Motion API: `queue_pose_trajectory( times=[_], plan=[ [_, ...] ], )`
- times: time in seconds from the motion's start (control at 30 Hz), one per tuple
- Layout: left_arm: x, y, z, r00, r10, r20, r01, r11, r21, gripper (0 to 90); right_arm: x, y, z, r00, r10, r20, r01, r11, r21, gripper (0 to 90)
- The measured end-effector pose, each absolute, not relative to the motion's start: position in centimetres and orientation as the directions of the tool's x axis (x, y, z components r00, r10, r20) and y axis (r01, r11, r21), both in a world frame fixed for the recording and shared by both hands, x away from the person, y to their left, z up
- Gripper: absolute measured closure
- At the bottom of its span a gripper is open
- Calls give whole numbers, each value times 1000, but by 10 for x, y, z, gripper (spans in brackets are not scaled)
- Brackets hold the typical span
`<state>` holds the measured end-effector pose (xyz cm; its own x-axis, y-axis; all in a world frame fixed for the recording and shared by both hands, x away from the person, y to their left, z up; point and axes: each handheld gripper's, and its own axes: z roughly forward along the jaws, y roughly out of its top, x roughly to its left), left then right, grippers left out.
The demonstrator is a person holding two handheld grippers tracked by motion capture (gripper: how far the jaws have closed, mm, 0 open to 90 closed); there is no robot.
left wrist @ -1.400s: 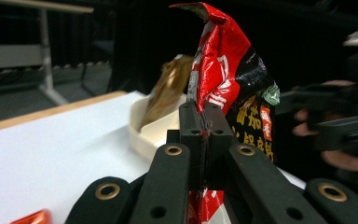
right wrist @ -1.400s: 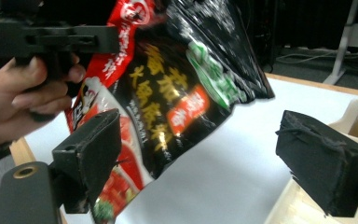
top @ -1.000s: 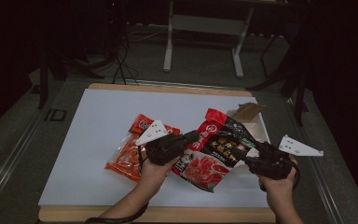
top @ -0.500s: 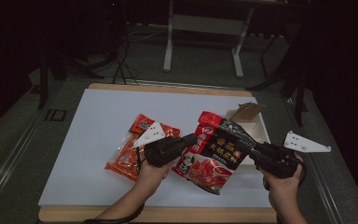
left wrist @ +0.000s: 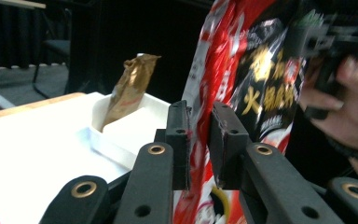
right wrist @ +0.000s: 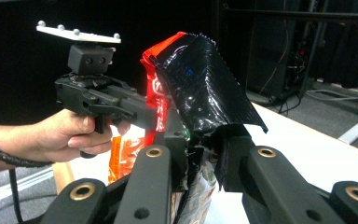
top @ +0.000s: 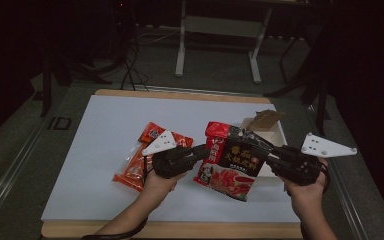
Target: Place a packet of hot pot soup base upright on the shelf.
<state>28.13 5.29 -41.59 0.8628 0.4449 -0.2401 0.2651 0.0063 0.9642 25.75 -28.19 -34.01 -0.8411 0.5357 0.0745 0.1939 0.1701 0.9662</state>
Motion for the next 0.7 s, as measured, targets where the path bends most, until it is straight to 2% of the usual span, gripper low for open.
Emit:
queue_pose_trajectory(
  times=[0.2,0.4,0.47,0.53,0.63,0.7],
  plan=[
    [279,63,-415,848,489,-207,254,-32,967,548,266,-284,-330,-858,510,63,178,181,967,772],
    [274,80,-419,838,495,-232,286,-36,958,295,277,-294,-318,-850,526,42,162,185,969,771],
    [271,84,-424,831,505,-232,287,-33,957,154,282,-299,-314,-849,527,34,155,187,970,771],
    [267,90,-429,829,508,-234,285,-23,958,139,287,-304,-311,-844,535,29,150,185,971,770],
    [264,94,-433,823,523,-221,278,-33,960,32,292,-309,-309,-841,541,23,145,184,972,770],
    [258,103,-439,815,541,-209,284,-58,957,12,300,-316,-307,-830,558,14,138,182,974,770]
  ],
)
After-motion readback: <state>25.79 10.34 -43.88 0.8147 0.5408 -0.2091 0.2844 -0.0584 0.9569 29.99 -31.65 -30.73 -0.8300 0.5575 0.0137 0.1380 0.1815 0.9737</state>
